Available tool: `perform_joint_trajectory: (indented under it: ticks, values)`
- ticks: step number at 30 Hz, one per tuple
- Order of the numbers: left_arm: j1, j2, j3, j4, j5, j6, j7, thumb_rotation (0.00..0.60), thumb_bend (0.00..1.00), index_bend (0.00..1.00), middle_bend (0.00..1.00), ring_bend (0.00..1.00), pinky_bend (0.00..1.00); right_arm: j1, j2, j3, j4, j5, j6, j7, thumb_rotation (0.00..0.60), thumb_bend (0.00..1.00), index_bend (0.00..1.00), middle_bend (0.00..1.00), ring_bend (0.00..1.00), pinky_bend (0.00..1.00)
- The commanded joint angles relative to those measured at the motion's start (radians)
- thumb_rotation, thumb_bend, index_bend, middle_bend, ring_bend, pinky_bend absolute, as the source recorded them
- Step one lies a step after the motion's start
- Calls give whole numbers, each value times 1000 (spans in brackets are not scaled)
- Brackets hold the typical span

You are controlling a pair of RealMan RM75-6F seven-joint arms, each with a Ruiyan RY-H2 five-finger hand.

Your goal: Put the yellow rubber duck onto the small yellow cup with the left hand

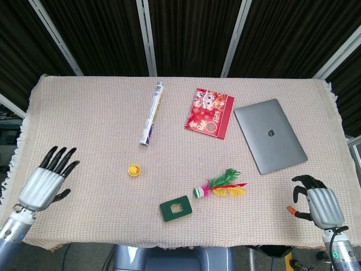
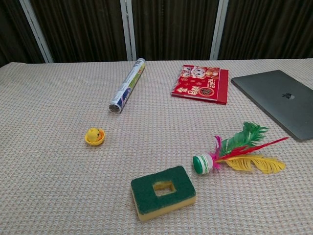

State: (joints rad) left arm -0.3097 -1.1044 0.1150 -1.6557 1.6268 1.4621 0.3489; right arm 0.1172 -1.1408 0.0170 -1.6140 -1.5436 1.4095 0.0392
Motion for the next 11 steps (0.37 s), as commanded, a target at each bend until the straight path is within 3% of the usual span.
perform_joint_trajectory:
  ticks: [1, 11]
  values:
    - [67, -31, 26, 73, -3, 57, -94, 600, 145, 198, 0, 0, 0, 1, -1, 2, -2, 6, -5, -1, 600, 73, 673, 293, 209, 338]
    - [85, -62, -7, 127, 5, 68, -176, 600, 136, 192, 0, 0, 0, 7, -3, 5, -3, 19, -19, 3, 600, 69, 673, 293, 208, 338]
